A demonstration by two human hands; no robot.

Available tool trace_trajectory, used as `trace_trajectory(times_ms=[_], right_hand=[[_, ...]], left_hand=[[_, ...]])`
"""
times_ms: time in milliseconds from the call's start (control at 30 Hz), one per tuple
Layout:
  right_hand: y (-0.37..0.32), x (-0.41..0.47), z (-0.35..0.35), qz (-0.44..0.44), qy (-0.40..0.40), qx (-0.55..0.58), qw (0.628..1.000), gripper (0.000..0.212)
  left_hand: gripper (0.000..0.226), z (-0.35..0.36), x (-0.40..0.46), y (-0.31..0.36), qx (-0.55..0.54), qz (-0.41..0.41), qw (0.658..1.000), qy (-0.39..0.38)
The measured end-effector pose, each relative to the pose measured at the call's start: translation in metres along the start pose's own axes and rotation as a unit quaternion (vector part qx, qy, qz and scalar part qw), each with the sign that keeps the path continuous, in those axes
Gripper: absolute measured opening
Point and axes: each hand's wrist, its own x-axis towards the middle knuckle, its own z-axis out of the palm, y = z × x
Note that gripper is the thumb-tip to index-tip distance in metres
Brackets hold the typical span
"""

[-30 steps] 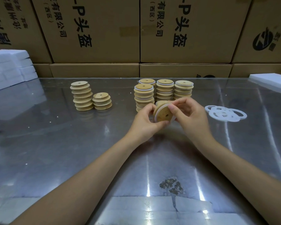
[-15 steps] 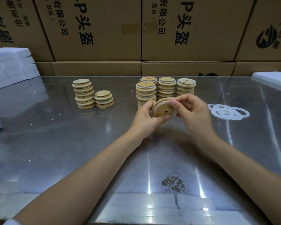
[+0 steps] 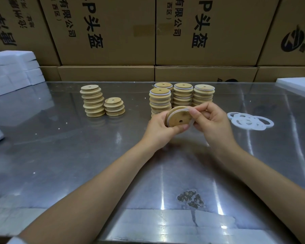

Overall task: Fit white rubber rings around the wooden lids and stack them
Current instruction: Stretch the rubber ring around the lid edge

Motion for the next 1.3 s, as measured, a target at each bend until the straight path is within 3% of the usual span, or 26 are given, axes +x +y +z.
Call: trace_trajectory(times_ms=[200,367,567,800,1000,1300], right_hand=[[0.001,-0.002,0.0,-0.037,0.0,-0.029,0.999,0.015],[0.0,-0.004,-0.002,-0.085,-0.009,-0.118,0.989,0.022],[-0.006,-0.001,-0.001,0.047,0.004,0.006,0.999,0.016],[-0.005,-0.006,0.002,0.039,-0.014,-0.016,0.999,0.011],[0.0,-0.006,-0.001,-0.018,-0.03,-0.086,0.996,0.016],[-0.004,-0.002,-0.005,0.001,-0.022,-0.054,0.998,0.011]], left_hand=[[0.033,0.0,-0.003,0.004,-0.109,-0.069,0.992,-0.005],[0.033,-0.006,-0.002,0.006,0.031,0.008,0.999,0.003],[0.024,-0.005,-0.003,0.006,-0.045,-0.06,0.997,-0.012],[0.027,-0.007,-0.002,0.005,-0.144,-0.092,0.985,0.001],[0.032,-0.011,0.002,0.002,0.046,0.031,0.998,0.005],[0.039,-0.01,-0.001,0.004,-0.026,-0.001,1.0,0.0]])
